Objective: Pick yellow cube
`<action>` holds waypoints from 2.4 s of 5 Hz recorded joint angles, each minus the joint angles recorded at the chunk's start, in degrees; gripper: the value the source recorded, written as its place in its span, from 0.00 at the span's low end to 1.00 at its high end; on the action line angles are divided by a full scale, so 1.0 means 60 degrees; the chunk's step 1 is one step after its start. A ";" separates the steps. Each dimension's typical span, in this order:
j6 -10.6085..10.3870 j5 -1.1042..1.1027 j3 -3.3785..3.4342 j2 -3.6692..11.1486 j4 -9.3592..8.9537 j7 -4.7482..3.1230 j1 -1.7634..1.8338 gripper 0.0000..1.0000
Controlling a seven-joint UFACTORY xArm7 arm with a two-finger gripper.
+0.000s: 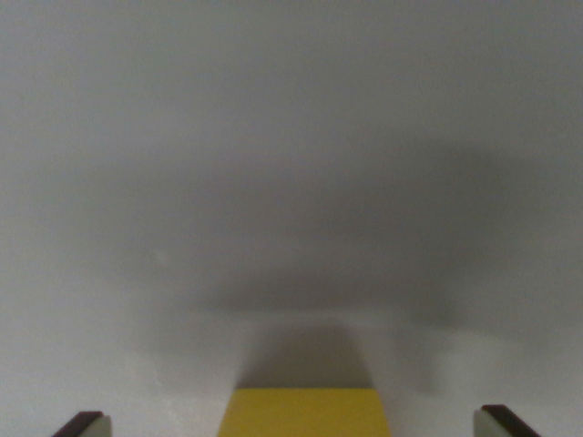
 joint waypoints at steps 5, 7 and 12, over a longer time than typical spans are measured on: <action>-0.0561 -0.0002 -0.0018 0.0098 -0.0512 -0.0055 0.0013 0.00; -0.0647 -0.0002 -0.0021 0.0113 -0.0591 -0.0064 0.0015 0.00; -0.0677 -0.0002 -0.0022 0.0119 -0.0618 -0.0067 0.0016 0.00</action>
